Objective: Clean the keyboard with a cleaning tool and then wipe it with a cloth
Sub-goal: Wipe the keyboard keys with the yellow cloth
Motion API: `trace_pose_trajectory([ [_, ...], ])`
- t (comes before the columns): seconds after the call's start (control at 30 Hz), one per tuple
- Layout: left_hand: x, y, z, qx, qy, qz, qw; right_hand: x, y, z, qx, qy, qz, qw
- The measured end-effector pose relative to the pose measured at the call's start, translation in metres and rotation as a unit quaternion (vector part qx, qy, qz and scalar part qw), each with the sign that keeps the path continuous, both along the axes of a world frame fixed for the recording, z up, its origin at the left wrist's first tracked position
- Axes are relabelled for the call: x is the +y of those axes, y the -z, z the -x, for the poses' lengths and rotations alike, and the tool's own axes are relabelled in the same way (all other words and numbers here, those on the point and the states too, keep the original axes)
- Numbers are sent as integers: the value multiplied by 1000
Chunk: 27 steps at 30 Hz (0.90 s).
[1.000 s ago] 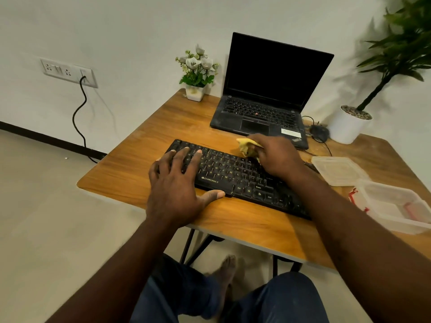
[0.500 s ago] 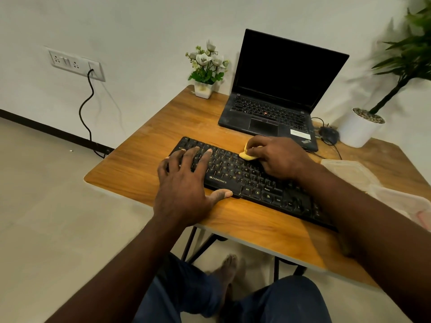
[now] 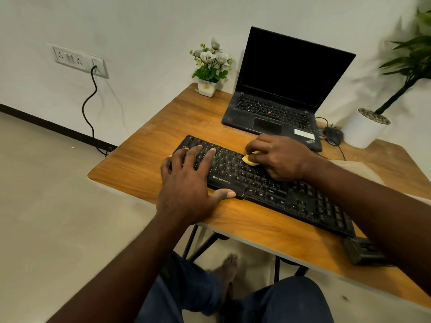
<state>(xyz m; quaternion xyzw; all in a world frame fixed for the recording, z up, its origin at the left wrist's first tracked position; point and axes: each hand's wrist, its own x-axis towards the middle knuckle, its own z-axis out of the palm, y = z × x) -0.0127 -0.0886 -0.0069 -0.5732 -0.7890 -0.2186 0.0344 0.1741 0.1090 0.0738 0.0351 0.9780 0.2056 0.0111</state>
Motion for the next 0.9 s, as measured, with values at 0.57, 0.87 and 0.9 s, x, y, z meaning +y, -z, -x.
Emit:
trace_pose_trajectory([
  [0.57,0,0,2,-5,0,7,1000,-16,9,-3,472,312,405,719],
  [0.87,2,2,3,-31,-20,-8,999,-108,37,45,186,205,277,920],
  [0.9,3,3,3,-33,-25,-7,999,-114,42,43,173,199,273,925],
])
